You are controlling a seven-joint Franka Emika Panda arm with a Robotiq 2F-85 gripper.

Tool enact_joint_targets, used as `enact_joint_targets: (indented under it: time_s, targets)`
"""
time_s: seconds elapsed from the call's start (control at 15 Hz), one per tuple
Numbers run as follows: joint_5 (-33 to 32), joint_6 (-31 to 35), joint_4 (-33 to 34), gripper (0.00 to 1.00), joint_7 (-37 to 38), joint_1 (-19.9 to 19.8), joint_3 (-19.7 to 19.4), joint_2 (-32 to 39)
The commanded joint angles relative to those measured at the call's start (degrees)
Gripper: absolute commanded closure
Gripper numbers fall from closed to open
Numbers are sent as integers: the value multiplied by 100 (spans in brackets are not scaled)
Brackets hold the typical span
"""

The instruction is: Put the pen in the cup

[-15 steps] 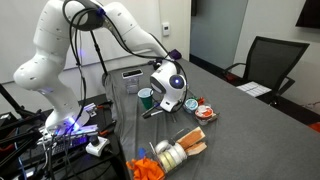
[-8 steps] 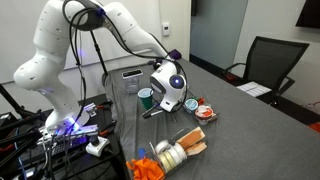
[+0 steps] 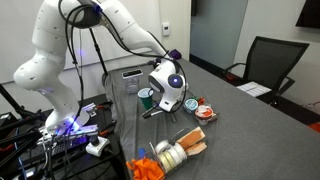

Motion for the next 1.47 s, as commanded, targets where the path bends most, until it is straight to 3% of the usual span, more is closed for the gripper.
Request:
enact_joint_targets:
  time_s: [0.0, 0.73, 1.4]
  targets:
    - [91, -205, -388, 95, -374, -22, -73, -420]
    - [176, -877, -1204, 95, -933, -45, -203, -1586]
    - [4, -2094, -1837, 95, -1220, -96, -503, -2708]
